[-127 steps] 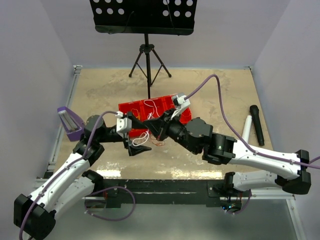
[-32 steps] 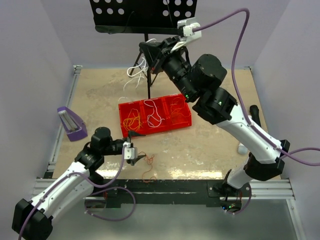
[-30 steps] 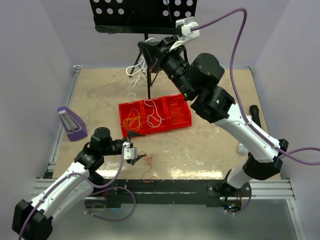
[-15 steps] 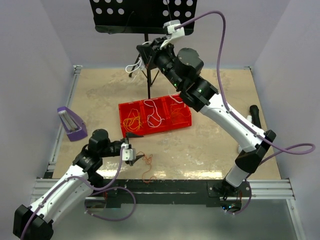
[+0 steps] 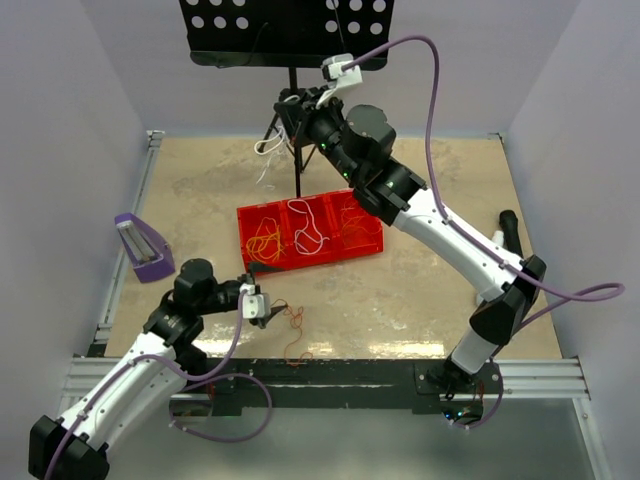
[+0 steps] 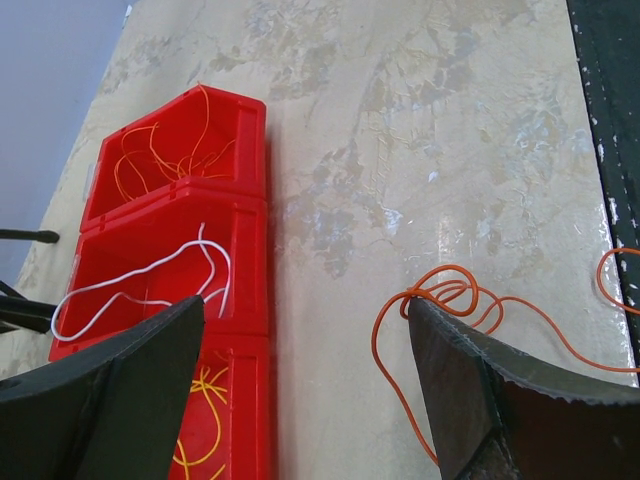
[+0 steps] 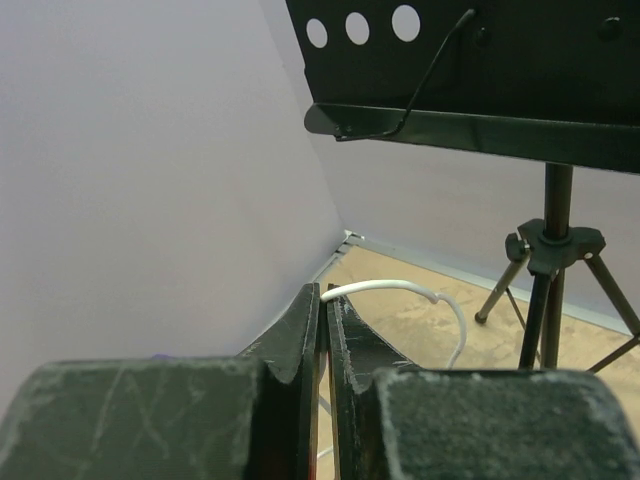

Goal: Untangle the cables

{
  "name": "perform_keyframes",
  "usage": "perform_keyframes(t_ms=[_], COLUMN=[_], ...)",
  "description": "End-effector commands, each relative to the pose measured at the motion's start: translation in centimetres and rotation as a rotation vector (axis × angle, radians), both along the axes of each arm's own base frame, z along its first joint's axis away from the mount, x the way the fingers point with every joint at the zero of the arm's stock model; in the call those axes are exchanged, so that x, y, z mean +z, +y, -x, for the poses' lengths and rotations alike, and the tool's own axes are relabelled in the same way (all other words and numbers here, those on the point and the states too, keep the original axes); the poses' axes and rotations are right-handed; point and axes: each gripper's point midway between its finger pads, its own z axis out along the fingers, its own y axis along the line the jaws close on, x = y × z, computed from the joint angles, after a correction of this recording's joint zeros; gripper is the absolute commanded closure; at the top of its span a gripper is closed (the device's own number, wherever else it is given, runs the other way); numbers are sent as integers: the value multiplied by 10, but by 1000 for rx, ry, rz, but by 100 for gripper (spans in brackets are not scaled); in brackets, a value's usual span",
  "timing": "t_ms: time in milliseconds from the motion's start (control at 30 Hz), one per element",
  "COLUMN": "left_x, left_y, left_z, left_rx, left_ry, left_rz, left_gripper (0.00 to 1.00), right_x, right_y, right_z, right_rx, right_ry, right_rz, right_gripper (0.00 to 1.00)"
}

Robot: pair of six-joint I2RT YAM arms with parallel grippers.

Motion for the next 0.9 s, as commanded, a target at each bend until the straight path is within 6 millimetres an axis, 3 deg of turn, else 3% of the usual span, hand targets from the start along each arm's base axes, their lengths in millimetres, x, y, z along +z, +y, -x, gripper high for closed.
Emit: perform_keyframes(t_ms=[0,467,867], left_x=[9,8,8], left_y=[1,3,3], left_z=[-3,-3,-3], left_rx=[11,12,11], left_ry=[-22,-23,-25], left_rz=[22,23,25], left_gripper=[13,12,12], right_x=[4,-33,12], right_y=[4,-7,-23], right_z=[-4,-23,-10], right_rx=[23,7,-2], right_ry=[-19,42,-30], right_rz=[-40,-15,-62], right_gripper=[100,100,100])
